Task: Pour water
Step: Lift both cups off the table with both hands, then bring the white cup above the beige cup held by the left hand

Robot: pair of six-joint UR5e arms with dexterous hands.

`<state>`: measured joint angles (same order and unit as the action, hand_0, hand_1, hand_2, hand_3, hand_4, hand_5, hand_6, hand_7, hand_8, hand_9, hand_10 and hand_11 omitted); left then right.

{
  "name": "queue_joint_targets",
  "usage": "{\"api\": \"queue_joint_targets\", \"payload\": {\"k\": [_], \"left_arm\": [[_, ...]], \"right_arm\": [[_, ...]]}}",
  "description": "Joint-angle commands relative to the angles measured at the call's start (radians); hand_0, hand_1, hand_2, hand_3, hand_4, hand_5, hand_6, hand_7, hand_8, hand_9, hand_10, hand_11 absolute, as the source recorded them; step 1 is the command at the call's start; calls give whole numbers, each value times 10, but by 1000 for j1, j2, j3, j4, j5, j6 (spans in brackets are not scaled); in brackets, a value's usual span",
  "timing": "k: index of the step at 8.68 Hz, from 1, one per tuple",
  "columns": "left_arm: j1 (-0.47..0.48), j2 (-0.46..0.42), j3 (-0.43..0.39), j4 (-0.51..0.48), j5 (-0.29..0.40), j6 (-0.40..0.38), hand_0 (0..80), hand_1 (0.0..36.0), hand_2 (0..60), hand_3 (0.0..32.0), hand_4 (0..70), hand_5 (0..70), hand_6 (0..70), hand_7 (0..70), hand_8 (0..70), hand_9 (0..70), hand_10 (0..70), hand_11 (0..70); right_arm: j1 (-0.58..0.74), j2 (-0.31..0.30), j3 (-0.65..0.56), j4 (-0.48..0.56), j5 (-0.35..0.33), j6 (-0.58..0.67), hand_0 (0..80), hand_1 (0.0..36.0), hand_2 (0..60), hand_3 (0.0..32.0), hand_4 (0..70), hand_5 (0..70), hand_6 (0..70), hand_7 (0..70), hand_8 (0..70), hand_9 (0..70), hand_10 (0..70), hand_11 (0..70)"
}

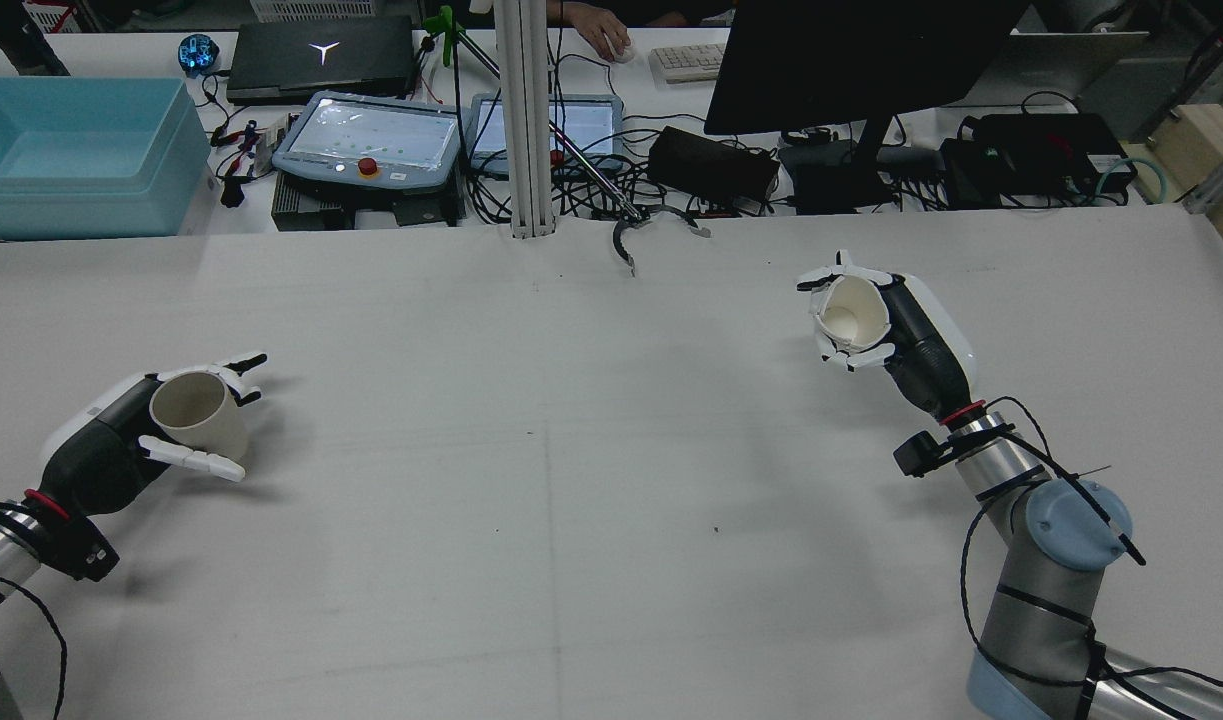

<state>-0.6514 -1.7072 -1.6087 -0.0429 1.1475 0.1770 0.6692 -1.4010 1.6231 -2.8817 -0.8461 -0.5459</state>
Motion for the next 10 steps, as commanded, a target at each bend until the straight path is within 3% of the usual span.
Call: {"api": "queue_joint_targets", "payload": {"k": [1,2,3,5,7,9,10], "left_arm": [[100,-266,-2,180,-2,59,800,360,109,0,700,700,182,123,86,46,118,205],[134,-316,4,202,-2,77,800,360,199,0,700,700,178,120,86,46,119,206],[153,-324,4,204,-2,81,800,360,600,0,700,700,170,118,85,46,119,207],[154,-333,-5,209,-2,81,800,360,600,0,700,700,166,114,84,47,121,209],[163,-382,0,242,-3,88,800,360,600,0,700,700,166,121,80,45,117,204],[197,-422,1,251,-3,119,800,360,600,0,700,700,165,123,79,46,117,204],[220,-445,4,255,-3,133,800,360,600,0,700,700,166,124,79,46,116,203]], "right_arm": [[1,0,47,-18,-1,-5,800,360,600,0,371,200,530,579,268,319,0,0],[1,0,64,-19,-1,-8,800,360,600,0,361,202,532,577,272,325,0,0],[0,0,70,-19,-1,-9,800,360,600,0,371,203,538,577,270,320,0,0],[0,8,115,-39,1,-38,800,360,600,0,374,208,558,589,276,326,0,0],[0,63,171,-100,-11,-118,800,360,600,0,380,211,577,601,287,339,0,0],[-23,68,318,-148,-45,-369,800,360,600,0,335,215,570,584,271,315,0,0],[-23,82,352,-155,-104,-458,800,360,600,0,296,211,542,540,243,276,0,0]]}}
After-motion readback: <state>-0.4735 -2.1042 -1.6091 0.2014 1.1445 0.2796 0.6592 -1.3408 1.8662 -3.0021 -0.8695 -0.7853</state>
